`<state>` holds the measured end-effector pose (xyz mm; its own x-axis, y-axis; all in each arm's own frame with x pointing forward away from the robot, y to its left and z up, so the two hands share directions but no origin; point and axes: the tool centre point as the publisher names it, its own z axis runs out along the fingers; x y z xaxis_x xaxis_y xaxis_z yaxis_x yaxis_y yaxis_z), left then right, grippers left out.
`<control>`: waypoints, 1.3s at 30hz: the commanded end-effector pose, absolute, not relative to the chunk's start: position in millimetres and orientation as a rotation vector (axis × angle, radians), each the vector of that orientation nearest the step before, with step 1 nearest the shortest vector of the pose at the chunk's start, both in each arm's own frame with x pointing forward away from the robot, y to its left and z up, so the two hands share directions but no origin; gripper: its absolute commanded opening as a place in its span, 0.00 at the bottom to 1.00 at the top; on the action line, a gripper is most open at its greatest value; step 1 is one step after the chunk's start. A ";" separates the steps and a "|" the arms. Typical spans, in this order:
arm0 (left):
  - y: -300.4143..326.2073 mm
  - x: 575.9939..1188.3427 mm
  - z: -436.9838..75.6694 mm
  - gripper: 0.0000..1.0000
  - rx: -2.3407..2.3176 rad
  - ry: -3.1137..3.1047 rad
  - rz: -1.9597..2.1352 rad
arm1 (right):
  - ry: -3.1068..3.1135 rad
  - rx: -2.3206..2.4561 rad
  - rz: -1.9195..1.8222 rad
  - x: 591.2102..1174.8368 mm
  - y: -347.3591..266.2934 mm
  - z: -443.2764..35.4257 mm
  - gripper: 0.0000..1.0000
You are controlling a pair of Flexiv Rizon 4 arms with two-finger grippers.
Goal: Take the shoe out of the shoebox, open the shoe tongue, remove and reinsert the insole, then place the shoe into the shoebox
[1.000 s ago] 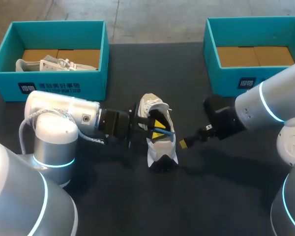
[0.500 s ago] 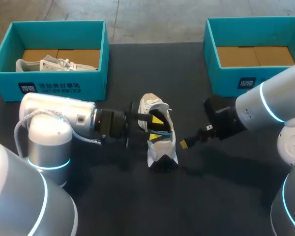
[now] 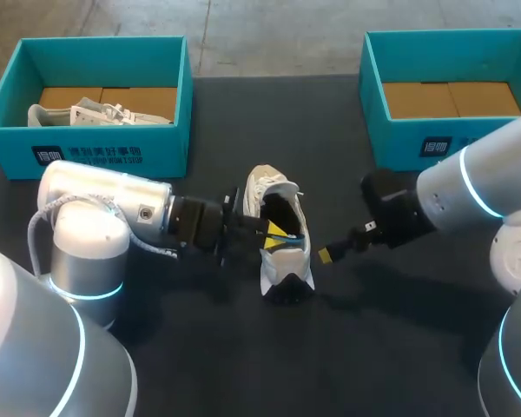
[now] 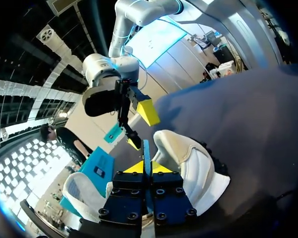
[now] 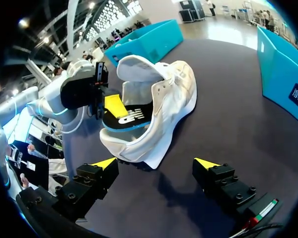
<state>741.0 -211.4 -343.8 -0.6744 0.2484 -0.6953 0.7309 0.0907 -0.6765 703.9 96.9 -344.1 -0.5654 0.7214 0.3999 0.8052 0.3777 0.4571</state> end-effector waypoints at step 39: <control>-213.1 735.4 -330.8 0.00 0.931 1.947 -1.687 | -2.519 -1.386 -0.938 704.8 95.7 -338.6 1.00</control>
<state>733.2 -210.4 -328.0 -0.6976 0.2190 -0.6822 0.7067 0.0533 -0.7055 706.2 94.9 -340.3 -0.5762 0.7206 0.3857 0.7964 0.3891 0.4629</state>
